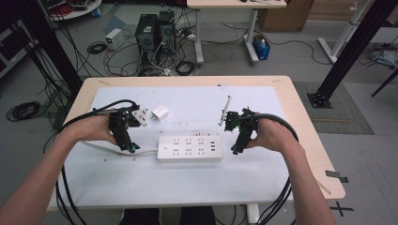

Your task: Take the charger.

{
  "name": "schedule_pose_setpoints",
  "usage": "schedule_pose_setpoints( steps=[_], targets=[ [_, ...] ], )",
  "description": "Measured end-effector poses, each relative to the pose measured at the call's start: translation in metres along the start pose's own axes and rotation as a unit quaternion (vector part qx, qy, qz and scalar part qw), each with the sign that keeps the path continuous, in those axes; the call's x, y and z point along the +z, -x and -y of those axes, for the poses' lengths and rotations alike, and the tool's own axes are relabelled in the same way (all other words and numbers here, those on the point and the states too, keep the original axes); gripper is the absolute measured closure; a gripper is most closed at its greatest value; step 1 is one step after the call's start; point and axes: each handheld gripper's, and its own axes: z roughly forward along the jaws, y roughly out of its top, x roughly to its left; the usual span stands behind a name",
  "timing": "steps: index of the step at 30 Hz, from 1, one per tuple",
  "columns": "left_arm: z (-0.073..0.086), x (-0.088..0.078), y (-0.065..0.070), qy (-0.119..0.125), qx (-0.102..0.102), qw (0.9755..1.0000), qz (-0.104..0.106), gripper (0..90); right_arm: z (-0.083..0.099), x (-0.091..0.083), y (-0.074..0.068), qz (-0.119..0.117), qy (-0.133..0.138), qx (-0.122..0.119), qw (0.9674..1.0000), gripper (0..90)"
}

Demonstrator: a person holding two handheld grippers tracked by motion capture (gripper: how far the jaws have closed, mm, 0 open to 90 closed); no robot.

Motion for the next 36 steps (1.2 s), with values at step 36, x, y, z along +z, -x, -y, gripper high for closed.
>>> schedule_pose_setpoints(
  steps=[36],
  targets=[
    [0.026,0.041,-0.053,0.133,-0.228,0.9616,-0.074,12.7,-0.002,-0.007,-0.004,0.019,0.022,0.010,0.9995,10.8]
  ],
)
